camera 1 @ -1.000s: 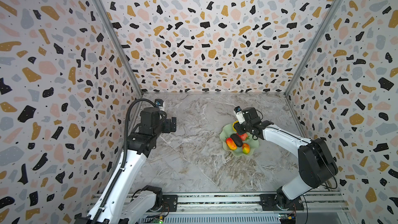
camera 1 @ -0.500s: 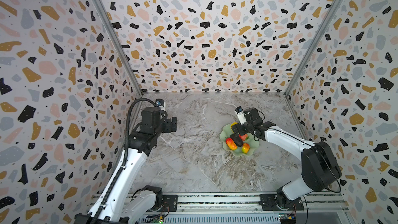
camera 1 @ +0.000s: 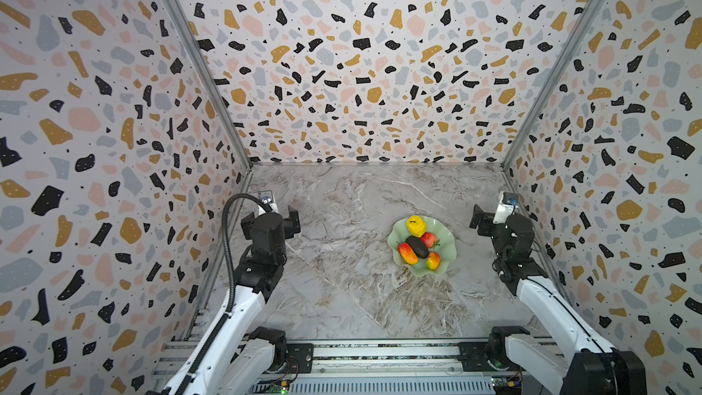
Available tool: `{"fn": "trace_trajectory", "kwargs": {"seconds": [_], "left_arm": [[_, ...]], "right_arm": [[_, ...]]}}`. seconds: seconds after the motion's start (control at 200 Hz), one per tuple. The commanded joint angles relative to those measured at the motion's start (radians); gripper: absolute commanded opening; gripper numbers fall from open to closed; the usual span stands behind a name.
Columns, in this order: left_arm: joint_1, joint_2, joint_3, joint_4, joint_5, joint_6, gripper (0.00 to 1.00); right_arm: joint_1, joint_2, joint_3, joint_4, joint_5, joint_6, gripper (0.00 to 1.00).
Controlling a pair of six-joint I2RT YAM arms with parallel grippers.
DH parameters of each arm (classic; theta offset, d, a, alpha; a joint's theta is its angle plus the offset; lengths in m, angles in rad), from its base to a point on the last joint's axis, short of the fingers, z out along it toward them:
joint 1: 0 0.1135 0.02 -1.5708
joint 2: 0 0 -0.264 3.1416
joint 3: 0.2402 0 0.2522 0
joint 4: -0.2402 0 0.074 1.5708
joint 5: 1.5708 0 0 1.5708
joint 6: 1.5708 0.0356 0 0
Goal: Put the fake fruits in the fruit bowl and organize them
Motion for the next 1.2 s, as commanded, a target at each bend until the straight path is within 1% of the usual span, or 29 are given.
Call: {"fn": "trace_trajectory", "kwargs": {"seconds": [0.0, 0.1, 0.16, 0.245, 0.305, 0.34, 0.355, 0.396, 0.426, 0.446, 0.471, 0.491, 0.521, 0.546, 0.571, 0.591, 0.661, 0.726, 0.801, 0.861, 1.197], "left_arm": [[0.01, -0.01, -0.21, 0.46, -0.118, -0.009, 1.0], [0.034, 0.076, -0.367, 0.742, -0.118, -0.047, 0.99], [0.066, 0.155, -0.406, 0.838, -0.101, -0.07, 0.99], [0.099, 0.27, -0.418, 0.897, -0.088, -0.06, 0.99], [0.104, 0.352, -0.426, 0.95, -0.088, -0.041, 0.99], [0.106, 0.397, -0.424, 1.014, -0.099, -0.035, 0.99], [0.107, 0.406, -0.411, 1.004, -0.086, -0.033, 0.99], [0.11, 0.412, -0.361, 0.898, -0.039, -0.035, 1.0], [0.11, 0.432, -0.35, 0.897, -0.012, -0.03, 1.0], [0.11, 0.452, -0.36, 0.936, 0.002, -0.029, 1.0], [0.11, 0.491, -0.381, 1.01, 0.018, -0.034, 1.0], [0.11, 0.525, -0.404, 1.08, 0.023, -0.029, 1.0], [0.11, 0.563, -0.437, 1.181, 0.061, -0.007, 1.0], [0.11, 0.579, -0.462, 1.249, 0.088, 0.006, 1.0], [0.11, 0.582, -0.475, 1.287, 0.08, 0.004, 1.0], [0.11, 0.577, -0.476, 1.283, 0.071, -0.006, 1.0], [0.11, 0.547, -0.438, 1.157, 0.064, -0.011, 1.0], [0.11, 0.569, -0.454, 1.222, 0.066, -0.009, 1.0], [0.109, 0.549, -0.443, 1.172, 0.064, -0.009, 1.0], [0.109, 0.557, -0.451, 1.201, 0.066, -0.006, 1.0], [0.109, 0.551, -0.449, 1.189, 0.067, -0.006, 1.0]], "right_arm": [[-0.009, -0.009, -0.156, 0.332, 0.072, 0.054, 0.99], [-0.006, 0.056, -0.291, 0.592, 0.089, 0.029, 0.99], [-0.006, 0.131, -0.319, 0.686, 0.088, 0.004, 0.99], [-0.002, 0.237, -0.33, 0.772, 0.051, -0.015, 0.99], [0.013, 0.303, -0.335, 0.837, 0.066, -0.027, 0.99], [0.021, 0.344, -0.333, 0.86, 0.074, -0.031, 0.99], [0.025, 0.361, -0.332, 0.876, 0.078, -0.032, 0.99], [0.033, 0.416, -0.328, 0.955, 0.084, -0.049, 0.99], [0.046, 0.429, -0.307, 0.935, 0.088, -0.064, 0.99], [0.055, 0.426, -0.283, 0.863, 0.088, -0.071, 0.99], [0.063, 0.431, -0.259, 0.812, 0.082, -0.077, 0.99], [0.069, 0.443, -0.245, 0.798, 0.072, -0.086, 0.99], [0.073, 0.475, -0.235, 0.806, 0.053, -0.102, 0.99], [0.074, 0.518, -0.244, 0.877, 0.05, -0.109, 0.99], [0.074, 0.55, -0.269, 0.988, 0.05, -0.119, 0.99], [0.075, 0.552, -0.275, 0.999, 0.058, -0.119, 0.99], [0.066, 0.512, -0.248, 0.86, 0.047, -0.096, 0.99], [0.06, 0.521, -0.249, 0.881, 0.044, -0.094, 0.99], [0.059, 0.512, -0.248, 0.868, 0.041, -0.094, 0.99], [0.06, 0.517, -0.251, 0.88, 0.045, -0.094, 0.99], [0.062, 0.519, -0.244, 0.865, 0.045, -0.094, 0.99]]}}
